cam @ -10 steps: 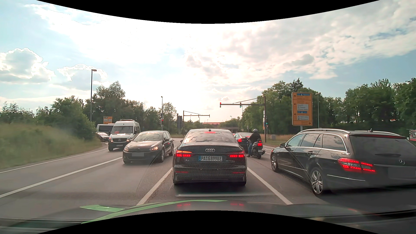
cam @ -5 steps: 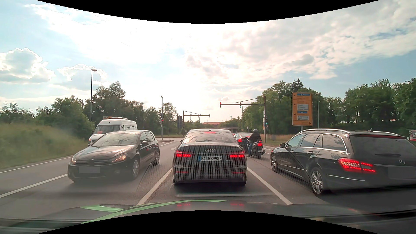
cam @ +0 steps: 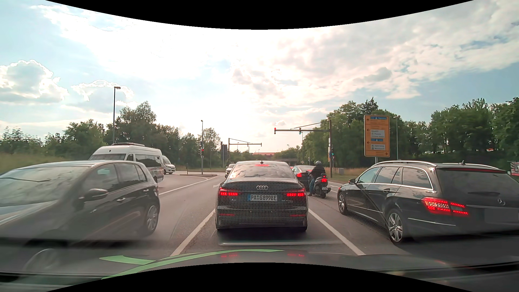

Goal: Follow the waypoints while adhering to traffic rules and regulations

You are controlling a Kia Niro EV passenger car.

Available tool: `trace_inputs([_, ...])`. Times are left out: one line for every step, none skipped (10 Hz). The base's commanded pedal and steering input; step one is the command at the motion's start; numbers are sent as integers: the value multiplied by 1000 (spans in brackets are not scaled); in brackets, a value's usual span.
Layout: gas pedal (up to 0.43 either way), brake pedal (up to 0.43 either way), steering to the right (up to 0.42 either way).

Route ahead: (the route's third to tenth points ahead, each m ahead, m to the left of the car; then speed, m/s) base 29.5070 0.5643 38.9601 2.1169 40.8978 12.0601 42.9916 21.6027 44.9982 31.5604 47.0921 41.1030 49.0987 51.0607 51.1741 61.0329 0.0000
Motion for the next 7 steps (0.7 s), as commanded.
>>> trace_inputs([0,293,-2])
trace_inputs([0,293,-2])
trace_inputs([0,293,-1])
trace_inputs([0,293,-1])
trace_inputs([0,293,-1])
trace_inputs([0,293,-1])
trace_inputs([0,293,-1])
